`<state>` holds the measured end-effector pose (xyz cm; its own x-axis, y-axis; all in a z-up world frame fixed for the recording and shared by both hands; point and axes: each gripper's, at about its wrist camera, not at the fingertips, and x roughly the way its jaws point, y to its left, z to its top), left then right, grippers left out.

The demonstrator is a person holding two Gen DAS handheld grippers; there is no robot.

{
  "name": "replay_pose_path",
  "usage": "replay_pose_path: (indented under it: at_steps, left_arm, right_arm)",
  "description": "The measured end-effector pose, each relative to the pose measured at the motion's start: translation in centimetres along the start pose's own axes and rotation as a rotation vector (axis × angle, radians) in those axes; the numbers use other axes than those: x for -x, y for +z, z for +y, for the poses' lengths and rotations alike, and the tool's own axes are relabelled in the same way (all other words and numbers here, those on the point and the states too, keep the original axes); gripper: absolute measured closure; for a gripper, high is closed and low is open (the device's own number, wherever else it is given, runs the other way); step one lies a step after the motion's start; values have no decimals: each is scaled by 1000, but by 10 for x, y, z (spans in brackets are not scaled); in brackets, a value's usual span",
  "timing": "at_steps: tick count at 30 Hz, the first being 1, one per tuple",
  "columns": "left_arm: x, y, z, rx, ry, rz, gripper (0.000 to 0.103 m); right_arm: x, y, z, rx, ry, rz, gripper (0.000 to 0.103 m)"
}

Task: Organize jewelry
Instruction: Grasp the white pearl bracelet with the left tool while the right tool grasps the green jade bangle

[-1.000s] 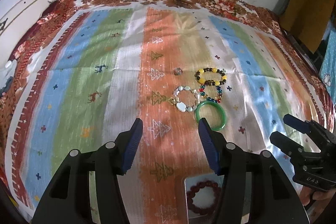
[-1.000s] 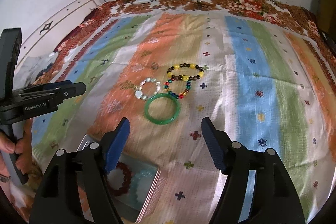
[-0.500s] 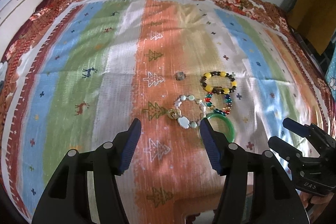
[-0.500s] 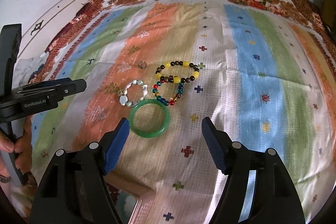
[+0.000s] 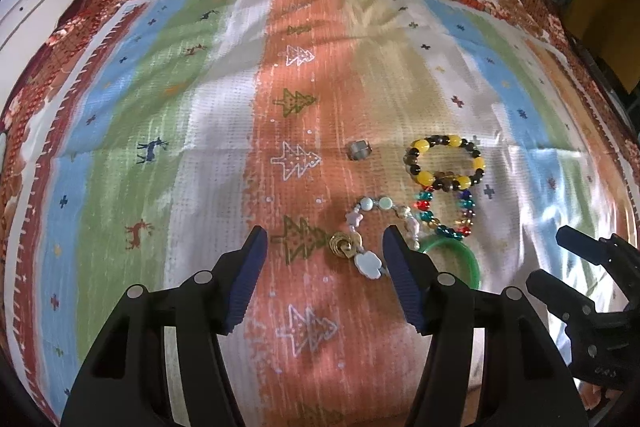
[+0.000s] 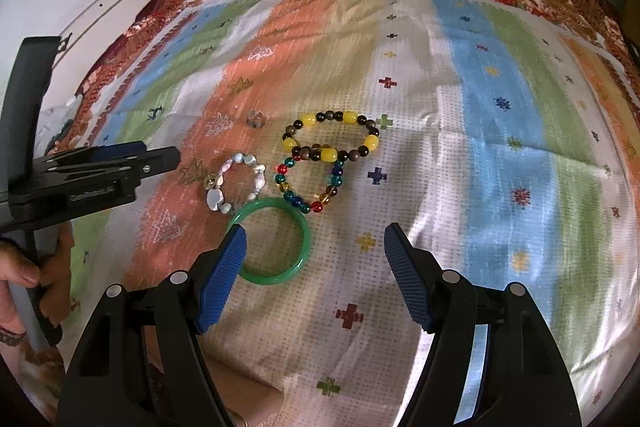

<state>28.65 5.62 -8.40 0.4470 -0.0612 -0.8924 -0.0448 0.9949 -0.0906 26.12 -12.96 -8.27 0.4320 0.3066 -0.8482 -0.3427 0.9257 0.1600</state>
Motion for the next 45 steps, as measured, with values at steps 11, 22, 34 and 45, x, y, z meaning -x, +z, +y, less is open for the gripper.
replay_pose_path:
  at_steps: [11,22,34,45]
  left_arm:
    - [-32,10,-6,-38,27,42,43]
    - [-55,16,-10,-48,14,81,43]
    - [-73,16,-13,-71,3,115,43]
    - [-77,16,-3,-63,49,112,86]
  right_arm:
    - [-26,4,-2,0,6,53,32]
    - [-46,6,-1,1,-11,88,32]
    - [-71,4,5,44,-41,138,32]
    - [-75,2,0,70,-103,147,59]
